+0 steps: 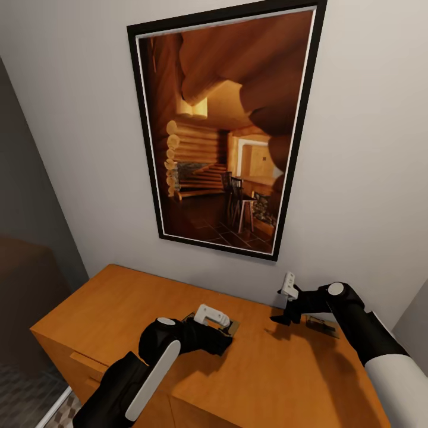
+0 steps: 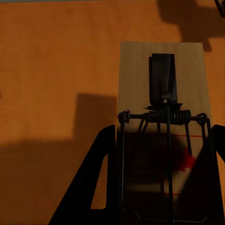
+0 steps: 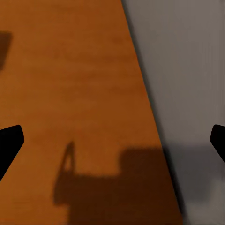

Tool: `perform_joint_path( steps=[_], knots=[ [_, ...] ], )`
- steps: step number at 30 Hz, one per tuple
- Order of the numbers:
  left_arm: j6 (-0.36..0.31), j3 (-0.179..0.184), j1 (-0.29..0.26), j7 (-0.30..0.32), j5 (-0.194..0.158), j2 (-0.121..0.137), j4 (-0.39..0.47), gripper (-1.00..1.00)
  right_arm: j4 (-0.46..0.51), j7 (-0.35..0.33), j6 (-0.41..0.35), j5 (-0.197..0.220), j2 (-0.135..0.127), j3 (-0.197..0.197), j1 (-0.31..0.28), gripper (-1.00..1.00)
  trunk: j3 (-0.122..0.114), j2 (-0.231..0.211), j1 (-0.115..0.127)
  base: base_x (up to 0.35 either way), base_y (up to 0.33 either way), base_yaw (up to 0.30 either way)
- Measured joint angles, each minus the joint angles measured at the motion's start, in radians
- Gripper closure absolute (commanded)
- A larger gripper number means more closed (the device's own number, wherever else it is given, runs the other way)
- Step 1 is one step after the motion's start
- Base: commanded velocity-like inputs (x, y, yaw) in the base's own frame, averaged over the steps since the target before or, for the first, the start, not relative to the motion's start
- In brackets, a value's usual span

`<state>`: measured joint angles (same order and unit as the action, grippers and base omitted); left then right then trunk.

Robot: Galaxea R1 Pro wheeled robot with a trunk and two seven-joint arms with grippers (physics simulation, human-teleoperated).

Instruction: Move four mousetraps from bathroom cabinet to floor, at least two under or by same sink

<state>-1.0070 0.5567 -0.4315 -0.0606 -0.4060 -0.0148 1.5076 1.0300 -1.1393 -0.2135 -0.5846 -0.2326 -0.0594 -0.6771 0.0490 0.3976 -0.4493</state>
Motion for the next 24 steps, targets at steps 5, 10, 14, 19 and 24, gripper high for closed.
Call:
perform_joint_path(
  steps=[5, 10, 14, 19, 24],
  knots=[
    [0.002, -0.004, 0.0, 0.0, 0.001, 0.003, 0.001, 1.0, 0.0, 0.005, 0.0, -0.001, 0.0, 0.0, 0.0, -1.0, 0.0, 0.0, 0.0, 0.0, 0.0, 0.0],
    [0.003, -0.013, 0.0, 0.0, 0.003, 0.006, 0.001, 1.0, 0.001, 0.008, 0.0, -0.001, 0.001, 0.0, 0.0, -1.0, 0.0, 0.0, 0.0, 0.0, 0.0, 0.0],
    [0.002, -0.034, 0.0, 0.0, 0.001, 0.005, 0.001, 1.0, 0.001, 0.009, 0.0, -0.001, 0.003, -0.001, 0.0, -1.0, 0.0, 0.0, 0.0, 0.0, 0.0, 0.0],
    [0.001, -0.04, 0.0, 0.004, -0.003, 0.003, 0.001, 1.0, 0.001, 0.01, 0.0, -0.001, 0.004, -0.002, 0.0, -1.0, 0.0, 0.0, 0.0, 0.0, 0.0, 0.0],
    [0.0, -0.041, 0.0, 0.004, -0.003, 0.005, 0.0, 1.0, 0.001, 0.009, 0.0, -0.001, 0.003, 0.0, 0.0, -1.0, 0.0, 0.0, 0.0, 0.0, 0.0, 0.0]
  ],
)
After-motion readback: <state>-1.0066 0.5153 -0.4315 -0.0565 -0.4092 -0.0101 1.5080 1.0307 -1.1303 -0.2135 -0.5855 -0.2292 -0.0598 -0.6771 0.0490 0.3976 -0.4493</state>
